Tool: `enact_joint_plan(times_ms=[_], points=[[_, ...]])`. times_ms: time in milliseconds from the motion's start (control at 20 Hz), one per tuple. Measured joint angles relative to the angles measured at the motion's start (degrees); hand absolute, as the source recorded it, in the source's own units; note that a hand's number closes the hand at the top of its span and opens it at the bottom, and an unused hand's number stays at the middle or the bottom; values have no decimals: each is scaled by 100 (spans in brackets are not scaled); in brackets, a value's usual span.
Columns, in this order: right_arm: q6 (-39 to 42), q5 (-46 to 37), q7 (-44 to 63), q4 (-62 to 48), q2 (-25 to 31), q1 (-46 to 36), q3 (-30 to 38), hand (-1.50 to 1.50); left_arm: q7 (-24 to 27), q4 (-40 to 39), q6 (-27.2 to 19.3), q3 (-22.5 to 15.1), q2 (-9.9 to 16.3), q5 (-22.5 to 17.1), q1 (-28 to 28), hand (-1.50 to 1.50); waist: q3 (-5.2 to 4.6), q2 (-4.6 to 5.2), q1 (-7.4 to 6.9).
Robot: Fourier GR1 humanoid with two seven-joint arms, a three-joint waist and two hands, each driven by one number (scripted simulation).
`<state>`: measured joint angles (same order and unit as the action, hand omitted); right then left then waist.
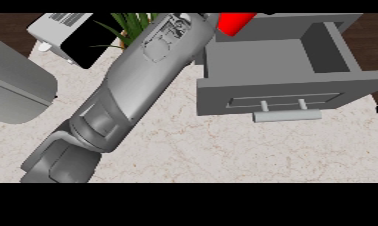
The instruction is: Pick up the can, place it into the drawer and close the drawer
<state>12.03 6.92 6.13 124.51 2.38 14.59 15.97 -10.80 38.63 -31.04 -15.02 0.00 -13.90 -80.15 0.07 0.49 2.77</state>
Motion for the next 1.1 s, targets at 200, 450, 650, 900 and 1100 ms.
enact_joint_plan(times_ms=[200, 450, 650, 900, 1100], points=[[-14, -47, 21, -56, -14, -89, -49, -150, 177, -455, -40, -188, 1, -224, -291, 150, 2, 13, 42], [-83, -97, 161, -73, 1, -305, -112, -150, 330, -830, -179, -528, 1, -625, -454, 150, 6, 37, 144], [-103, -118, 193, -197, 43, -466, -109, -150, 522, -1062, -258, -843, 0, -854, -445, 150, 7, 52, 184], [-90, -181, 128, -247, 34, -509, -158, -150, 732, -1342, -422, -1103, 0, -1061, -518, 150, 10, 76, 266], [-136, -208, 96, -301, 7, -590, -166, -150, 932, -1545, -437, -1271, 1, -1165, -480, 150, 9, 88, 283]])
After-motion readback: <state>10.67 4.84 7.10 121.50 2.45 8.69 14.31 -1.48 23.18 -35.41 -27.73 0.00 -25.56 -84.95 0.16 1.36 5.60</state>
